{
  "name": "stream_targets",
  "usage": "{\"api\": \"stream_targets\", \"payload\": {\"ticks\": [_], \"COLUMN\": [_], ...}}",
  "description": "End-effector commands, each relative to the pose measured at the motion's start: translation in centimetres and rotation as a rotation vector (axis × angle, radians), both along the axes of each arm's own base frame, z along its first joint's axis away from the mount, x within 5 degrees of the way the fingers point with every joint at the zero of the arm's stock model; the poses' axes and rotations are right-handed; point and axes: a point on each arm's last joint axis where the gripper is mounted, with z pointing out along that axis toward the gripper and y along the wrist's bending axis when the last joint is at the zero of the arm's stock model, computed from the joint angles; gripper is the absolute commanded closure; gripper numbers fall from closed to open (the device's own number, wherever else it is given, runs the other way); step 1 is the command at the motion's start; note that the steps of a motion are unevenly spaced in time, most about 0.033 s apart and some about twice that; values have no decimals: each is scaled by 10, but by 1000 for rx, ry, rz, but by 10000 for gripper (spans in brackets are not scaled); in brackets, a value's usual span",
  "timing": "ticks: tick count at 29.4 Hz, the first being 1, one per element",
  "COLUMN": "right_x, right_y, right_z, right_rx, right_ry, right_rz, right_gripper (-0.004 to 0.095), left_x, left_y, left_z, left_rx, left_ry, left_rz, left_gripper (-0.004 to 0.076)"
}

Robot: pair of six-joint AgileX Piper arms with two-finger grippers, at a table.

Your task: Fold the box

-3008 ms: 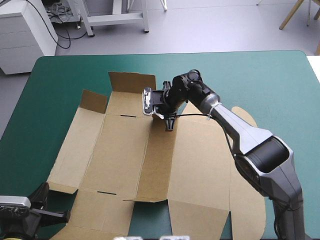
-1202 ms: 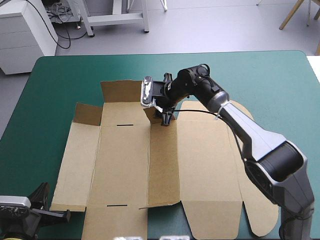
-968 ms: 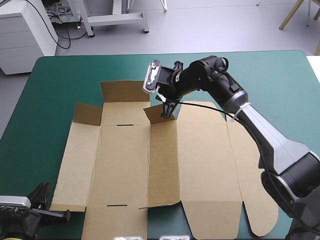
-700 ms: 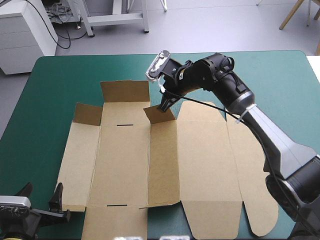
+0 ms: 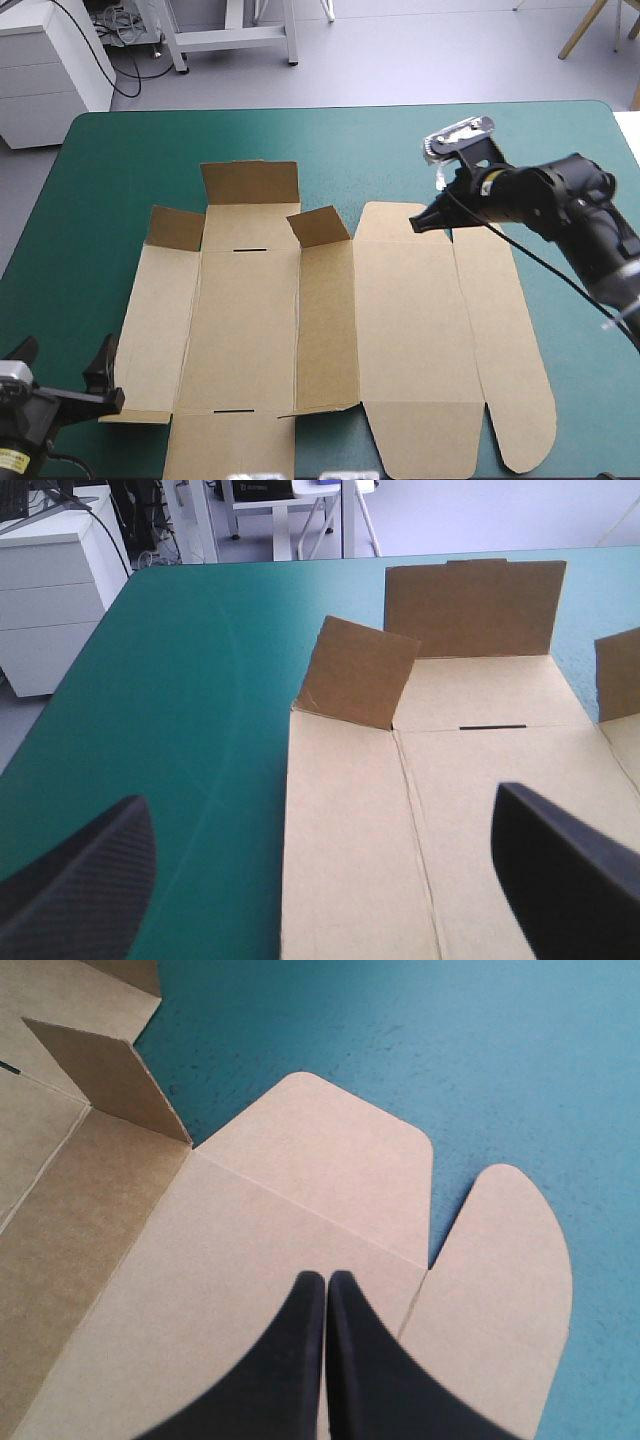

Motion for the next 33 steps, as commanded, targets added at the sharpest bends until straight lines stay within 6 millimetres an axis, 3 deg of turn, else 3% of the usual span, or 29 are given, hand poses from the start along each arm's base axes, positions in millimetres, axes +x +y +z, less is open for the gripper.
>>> {"api": "stream_targets", "payload": {"ticks": [1, 9, 13, 17, 22, 28, 33], "right_x": [-37, -93, -111, -121, -125, -125, -125], "right_y": [-19, -37, -43, -46, -48, -48, -48], "right_z": [21, 3, -9, -15, -18, -19, -19], "right_rx": [77, 102, 105, 106, 97, 99, 100], "right_ry": [-157, -172, -171, -178, -180, -173, -172], "right_rz": [-30, -39, -43, -41, -44, -44, -42], "right_gripper": [922, 922, 922, 922, 922, 922, 922], "left_x": [32, 89, 114, 134, 143, 138, 145], "left_y": [1, -1, -1, -3, -4, -4, -1], "left_z": [38, 72, 75, 65, 55, 50, 34], "left_rx": [42, 36, 52, 34, 23, 37, 76], "left_ry": [-4, 207, 356, 492, 585, 665, 844], "left_rz": [7, 6, 14, 4, 7, 1, 10], "left_gripper": [81, 81, 81, 84, 91, 118, 118]}}
